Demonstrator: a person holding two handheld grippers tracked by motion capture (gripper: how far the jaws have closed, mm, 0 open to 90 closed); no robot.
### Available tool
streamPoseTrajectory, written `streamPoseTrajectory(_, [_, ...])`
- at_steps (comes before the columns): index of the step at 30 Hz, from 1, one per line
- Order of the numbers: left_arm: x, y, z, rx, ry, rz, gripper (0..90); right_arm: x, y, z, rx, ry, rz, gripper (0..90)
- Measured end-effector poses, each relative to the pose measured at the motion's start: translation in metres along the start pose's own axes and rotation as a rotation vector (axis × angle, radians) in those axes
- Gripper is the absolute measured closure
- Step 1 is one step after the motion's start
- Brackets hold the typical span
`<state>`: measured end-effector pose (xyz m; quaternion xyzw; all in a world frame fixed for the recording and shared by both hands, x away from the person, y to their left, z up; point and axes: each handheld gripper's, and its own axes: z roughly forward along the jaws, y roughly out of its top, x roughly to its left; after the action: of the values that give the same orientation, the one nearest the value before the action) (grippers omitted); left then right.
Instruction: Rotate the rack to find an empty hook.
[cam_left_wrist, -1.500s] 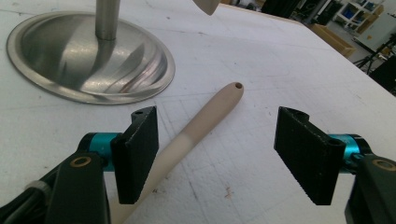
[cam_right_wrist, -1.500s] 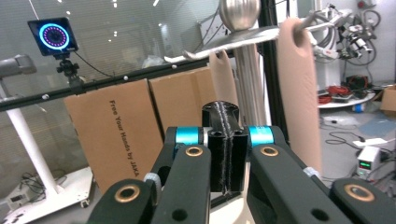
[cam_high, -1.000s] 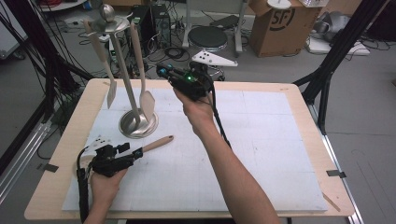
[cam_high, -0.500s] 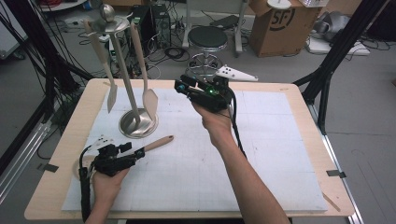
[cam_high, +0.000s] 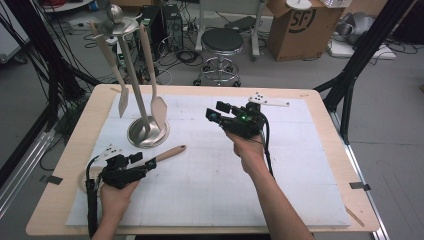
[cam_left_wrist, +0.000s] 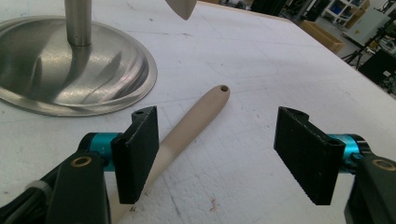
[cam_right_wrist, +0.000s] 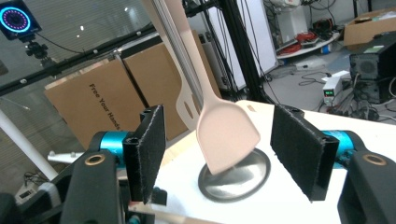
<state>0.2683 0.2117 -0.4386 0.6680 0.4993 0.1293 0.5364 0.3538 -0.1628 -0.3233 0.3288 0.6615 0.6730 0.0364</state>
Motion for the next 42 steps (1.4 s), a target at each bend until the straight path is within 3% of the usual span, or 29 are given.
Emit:
streamPoseTrajectory(11, [0.0,0.0,0.0,-0.003,-0.002,-0.002,31.4,-0.015,-0.023,-0.025,-0.001,-0.038,0.034,31.1])
streamPoseTrajectory(16, [-0.001,0.0,0.0,-0.004,-0.002,-0.002,31.4,-0.027,-0.037,-0.037,0.006,-0.072,0.087,31.3])
streamPoseTrajectory(21, [-0.001,0.0,0.0,-0.01,-0.002,-0.004,31.5,-0.031,-0.048,-0.049,0.006,-0.088,0.081,31.4])
streamPoseTrajectory(24, [-0.001,0.0,0.0,-0.008,-0.003,0.0,31.5,-0.031,-0.052,-0.058,0.011,-0.126,0.057,31.4])
streamPoseTrajectory(30, [-0.002,0.0,0.001,-0.01,-0.003,0.003,31.5,-0.037,-0.062,-0.077,-0.012,-0.158,0.081,31.6])
streamPoseTrajectory(42, [-0.003,0.0,0.003,-0.001,-0.007,0.001,31.4,-0.044,-0.093,-0.105,0.027,-0.218,0.099,30.3])
